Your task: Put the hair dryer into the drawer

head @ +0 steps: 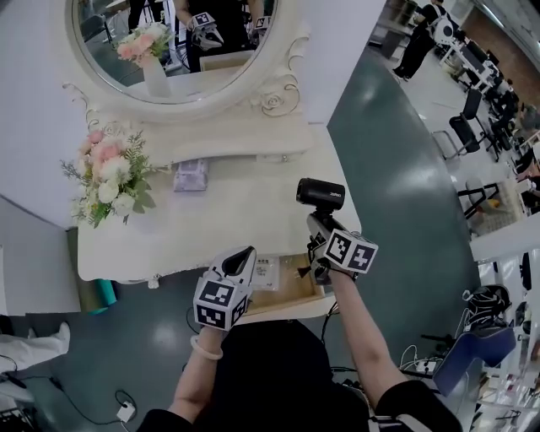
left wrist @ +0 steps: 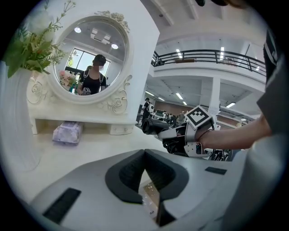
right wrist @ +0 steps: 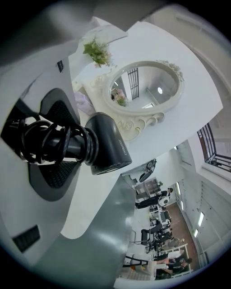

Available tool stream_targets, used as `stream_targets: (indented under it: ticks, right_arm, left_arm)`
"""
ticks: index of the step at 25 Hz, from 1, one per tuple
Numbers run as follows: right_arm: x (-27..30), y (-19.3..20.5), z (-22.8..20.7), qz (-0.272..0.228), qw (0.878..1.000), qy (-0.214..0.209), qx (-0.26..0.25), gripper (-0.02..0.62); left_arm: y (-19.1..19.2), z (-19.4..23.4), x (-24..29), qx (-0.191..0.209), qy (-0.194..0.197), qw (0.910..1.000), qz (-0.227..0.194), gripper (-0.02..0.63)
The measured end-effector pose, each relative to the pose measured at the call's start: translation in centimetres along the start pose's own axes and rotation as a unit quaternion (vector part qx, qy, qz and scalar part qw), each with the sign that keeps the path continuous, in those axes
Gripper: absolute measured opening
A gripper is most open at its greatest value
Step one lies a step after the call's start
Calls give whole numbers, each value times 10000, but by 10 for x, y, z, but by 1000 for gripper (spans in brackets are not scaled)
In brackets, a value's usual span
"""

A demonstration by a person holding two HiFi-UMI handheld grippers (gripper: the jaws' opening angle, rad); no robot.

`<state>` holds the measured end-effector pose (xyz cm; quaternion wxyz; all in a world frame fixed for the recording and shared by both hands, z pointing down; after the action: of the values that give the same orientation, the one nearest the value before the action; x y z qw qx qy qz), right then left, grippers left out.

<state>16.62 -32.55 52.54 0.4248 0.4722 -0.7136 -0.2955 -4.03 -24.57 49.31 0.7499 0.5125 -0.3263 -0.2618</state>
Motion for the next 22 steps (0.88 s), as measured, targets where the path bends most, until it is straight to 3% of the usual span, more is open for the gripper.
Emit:
stream_targets:
  ticks: [7, 12, 18, 22]
  right_arm:
    - [-15, 27, 44, 465, 9943, -858, -423, 250]
    - [-26, 46, 73, 914, 9789, -1643, -799, 250]
    - [-29, 70, 95, 1546, 9405, -2699, -1370, 250]
    - [-30, 82, 105, 1818, 9045, -3395, -1829, 250]
  left_arm:
    - [9, 10, -16, -2, -84, 9999, -97, 19]
    - [13, 21, -35, -84, -382, 9991, -185, 18]
    - [16, 38, -56, -182, -995, 9943, -329, 18]
    - [21, 41, -68, -209, -1430, 9888, -364, 18]
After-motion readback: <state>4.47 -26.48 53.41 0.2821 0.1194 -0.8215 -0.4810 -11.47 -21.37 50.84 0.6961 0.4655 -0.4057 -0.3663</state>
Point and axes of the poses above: the fingertips, and each gripper's own axes: x forward along the fingers, z to its left, y out of its underside, the point moved 2 cm from there along -x, backward along the fingers, and after that the axes turned 11 degrees about -z, right-handed, at the moved point
